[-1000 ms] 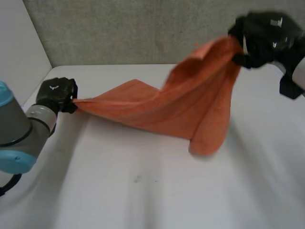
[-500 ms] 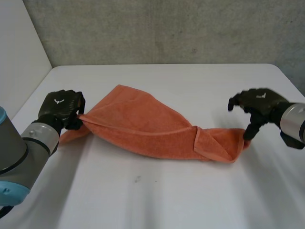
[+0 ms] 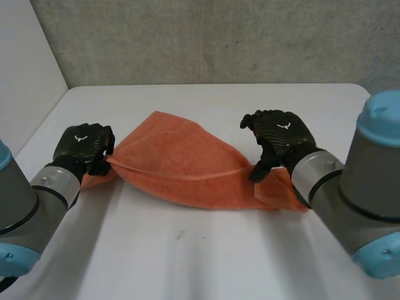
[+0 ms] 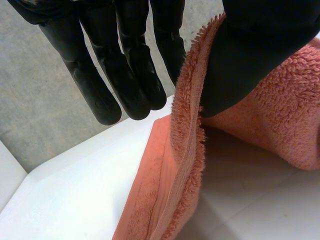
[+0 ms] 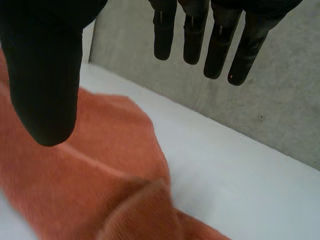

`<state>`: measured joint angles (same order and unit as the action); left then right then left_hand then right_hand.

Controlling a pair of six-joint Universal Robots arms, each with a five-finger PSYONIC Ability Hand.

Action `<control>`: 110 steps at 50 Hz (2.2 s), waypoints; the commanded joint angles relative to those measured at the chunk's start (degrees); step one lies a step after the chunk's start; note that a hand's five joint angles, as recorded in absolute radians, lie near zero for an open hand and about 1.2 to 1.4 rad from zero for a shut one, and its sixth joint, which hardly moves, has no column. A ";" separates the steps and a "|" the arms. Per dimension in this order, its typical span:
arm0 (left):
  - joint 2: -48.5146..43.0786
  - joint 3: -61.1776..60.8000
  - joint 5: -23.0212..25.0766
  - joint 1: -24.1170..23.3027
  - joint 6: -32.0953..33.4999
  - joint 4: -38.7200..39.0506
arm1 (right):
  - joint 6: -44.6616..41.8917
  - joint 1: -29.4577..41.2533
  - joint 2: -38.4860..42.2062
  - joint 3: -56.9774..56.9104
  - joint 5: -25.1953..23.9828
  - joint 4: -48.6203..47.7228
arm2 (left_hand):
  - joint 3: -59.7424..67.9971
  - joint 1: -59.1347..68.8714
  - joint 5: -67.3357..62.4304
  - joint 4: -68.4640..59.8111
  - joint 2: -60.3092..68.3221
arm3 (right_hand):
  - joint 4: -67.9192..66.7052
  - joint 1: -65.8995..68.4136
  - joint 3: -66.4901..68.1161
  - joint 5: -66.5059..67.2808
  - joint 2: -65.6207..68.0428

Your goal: Fold the laundry

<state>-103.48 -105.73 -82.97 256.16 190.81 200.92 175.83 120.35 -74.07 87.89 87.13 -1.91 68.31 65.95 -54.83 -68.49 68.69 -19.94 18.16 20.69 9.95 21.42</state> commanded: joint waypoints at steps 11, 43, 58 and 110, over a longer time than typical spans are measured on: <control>-0.23 -1.06 0.00 -0.14 0.00 0.00 | 9.62 0.77 16.49 -7.64 8.40 -5.13 | 11.69 14.05 -15.17 -11.51 11.31 | 3.13 -1.35 -3.88 -3.14 -4.61; -0.59 -1.41 -0.09 0.39 0.09 -0.26 | -6.02 -7.14 10.98 -3.33 -1.87 2.78 | 11.69 14.05 -15.17 -11.51 11.31 | -60.06 61.84 59.31 60.05 58.58; -1.37 -1.32 -0.44 0.04 14.40 -9.05 | -37.11 -9.60 1.03 -0.18 -5.30 27.10 | 11.69 14.05 -15.17 -11.51 11.31 | -60.06 61.84 59.31 60.05 58.58; -10.51 -1.06 -1.32 1.27 19.51 10.55 | -25.71 -12.15 1.30 9.40 -8.12 -7.58 | 7.72 10.08 -11.19 -7.53 7.33 | -60.06 61.84 59.31 60.05 58.58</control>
<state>-111.05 -103.95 -84.37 257.22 210.23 211.46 149.90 109.63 -73.45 93.75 79.12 -9.63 68.45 65.95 -54.83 -68.56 68.81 -68.36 55.93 68.04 57.14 67.45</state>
